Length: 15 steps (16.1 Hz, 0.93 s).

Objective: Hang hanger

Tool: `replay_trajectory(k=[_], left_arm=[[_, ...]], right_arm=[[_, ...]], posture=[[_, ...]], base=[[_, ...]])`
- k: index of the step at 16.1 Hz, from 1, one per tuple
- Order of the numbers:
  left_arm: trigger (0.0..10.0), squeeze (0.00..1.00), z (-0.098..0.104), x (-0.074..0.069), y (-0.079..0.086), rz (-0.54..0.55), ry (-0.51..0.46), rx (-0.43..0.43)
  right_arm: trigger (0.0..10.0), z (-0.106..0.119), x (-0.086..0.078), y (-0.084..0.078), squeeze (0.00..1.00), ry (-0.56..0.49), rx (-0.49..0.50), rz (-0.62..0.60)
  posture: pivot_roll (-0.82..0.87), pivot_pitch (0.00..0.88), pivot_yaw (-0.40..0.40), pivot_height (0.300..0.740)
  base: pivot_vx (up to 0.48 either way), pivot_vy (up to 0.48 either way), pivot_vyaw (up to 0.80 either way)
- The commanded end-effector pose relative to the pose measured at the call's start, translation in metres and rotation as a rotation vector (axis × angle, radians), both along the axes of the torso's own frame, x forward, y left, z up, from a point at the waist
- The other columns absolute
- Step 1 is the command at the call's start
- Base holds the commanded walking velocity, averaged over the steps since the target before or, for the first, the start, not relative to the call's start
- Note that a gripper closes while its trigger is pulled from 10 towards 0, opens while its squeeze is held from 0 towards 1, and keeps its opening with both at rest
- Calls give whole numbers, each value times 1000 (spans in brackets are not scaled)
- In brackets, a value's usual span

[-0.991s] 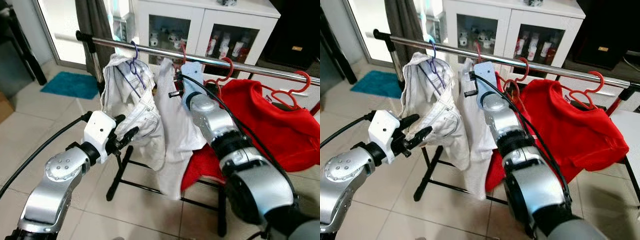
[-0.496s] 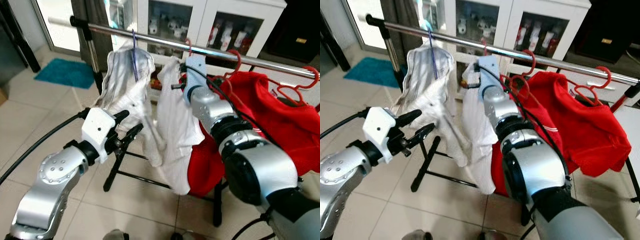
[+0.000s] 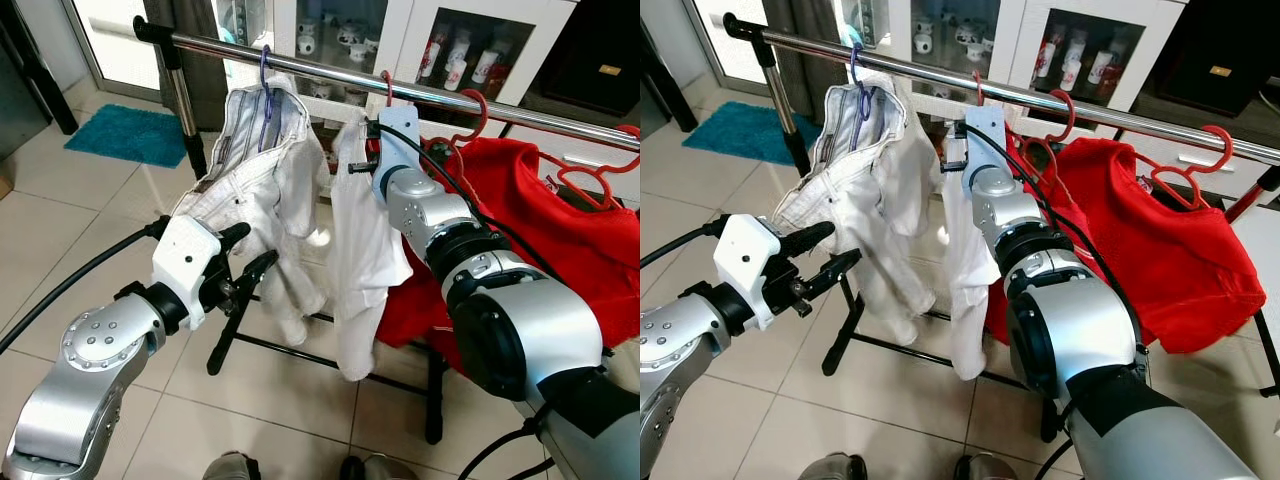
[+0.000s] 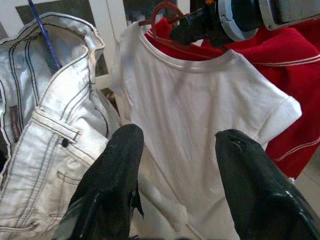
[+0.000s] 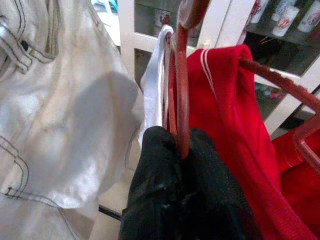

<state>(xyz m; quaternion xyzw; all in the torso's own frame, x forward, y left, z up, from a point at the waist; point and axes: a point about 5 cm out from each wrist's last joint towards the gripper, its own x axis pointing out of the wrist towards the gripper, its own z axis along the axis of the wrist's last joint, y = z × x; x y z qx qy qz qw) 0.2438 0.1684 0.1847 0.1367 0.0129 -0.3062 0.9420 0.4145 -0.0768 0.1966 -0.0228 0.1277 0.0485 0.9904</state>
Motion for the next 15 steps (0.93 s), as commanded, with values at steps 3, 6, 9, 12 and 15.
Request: replay_trajectory(k=[3,6,9,12,15], left_arm=[[10000,0,9,5,0,13,-49,-10],[10000,0,13,13,-1,25,-68,-33],[10000,0,14,21,3,118,-104,-96],[10000,0,9,25,0,148,-93,-88],[10000,0,1,26,0,243,-72,-129]], right_arm=[[10000,8,2,-4,1000,-74,55,26],[10000,13,3,-10,1000,-125,95,65],[10000,13,-2,-13,1000,-173,97,177],[10000,11,-17,-23,624,-238,173,247],[10000,11,-59,-38,0,-324,232,262]], posture=[[13,147,-63,740],[-6,126,-33,740],[-32,109,-6,740],[-44,83,13,740],[-52,55,11,740]], base=[[0,0,0],[0,0,0],[0,0,0],[0,0,0],[0,0,0]])
